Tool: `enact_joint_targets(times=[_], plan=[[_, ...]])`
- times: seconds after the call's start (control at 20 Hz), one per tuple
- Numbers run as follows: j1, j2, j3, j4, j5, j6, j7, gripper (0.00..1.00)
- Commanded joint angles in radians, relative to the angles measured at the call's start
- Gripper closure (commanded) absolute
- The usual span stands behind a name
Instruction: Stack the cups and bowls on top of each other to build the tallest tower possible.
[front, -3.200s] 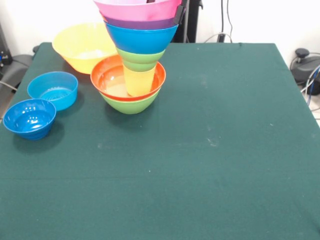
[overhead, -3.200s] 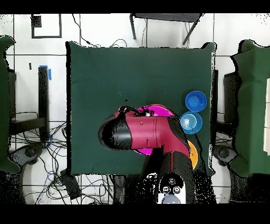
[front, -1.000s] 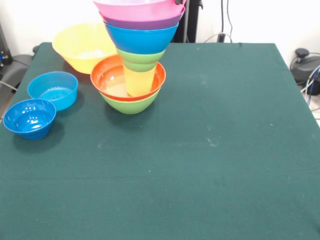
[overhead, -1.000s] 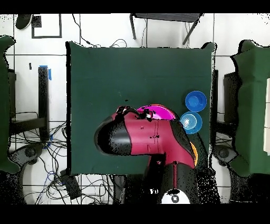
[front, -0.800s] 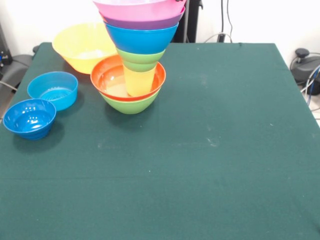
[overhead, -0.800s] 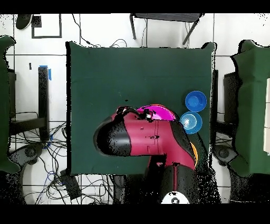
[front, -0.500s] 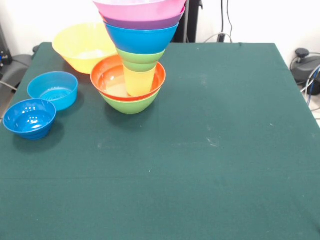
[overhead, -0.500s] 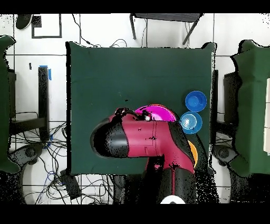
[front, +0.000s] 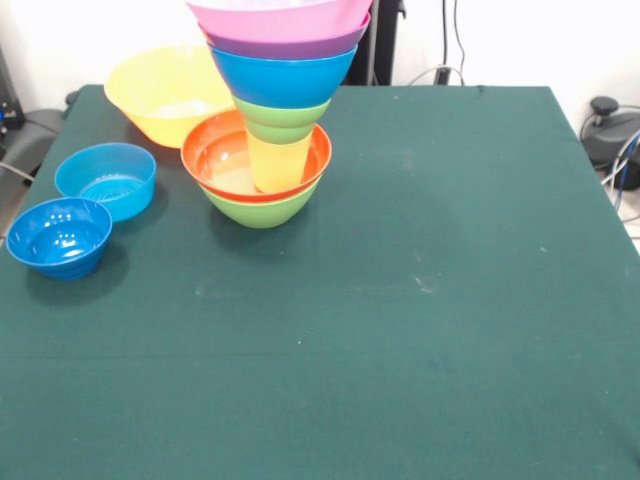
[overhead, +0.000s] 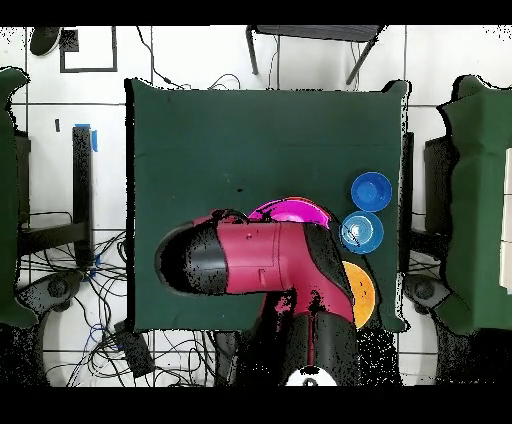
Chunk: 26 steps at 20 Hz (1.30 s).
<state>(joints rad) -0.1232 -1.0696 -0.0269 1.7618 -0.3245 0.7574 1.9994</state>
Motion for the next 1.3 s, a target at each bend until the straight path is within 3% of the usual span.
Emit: enact_joint_targets(times=[0.05, 0.75, 1.3], plan=[[0.042, 0.077, 0.093, -0.066, -0.049, 0.119, -0.054, 0.00], [0.165, 0.135, 0.024, -0.134, -0.051, 0.156, 0.068, 0.00], [0.233, 0.256, -0.019, -0.086, -0.006, -0.055, 0.224, 0.00]])
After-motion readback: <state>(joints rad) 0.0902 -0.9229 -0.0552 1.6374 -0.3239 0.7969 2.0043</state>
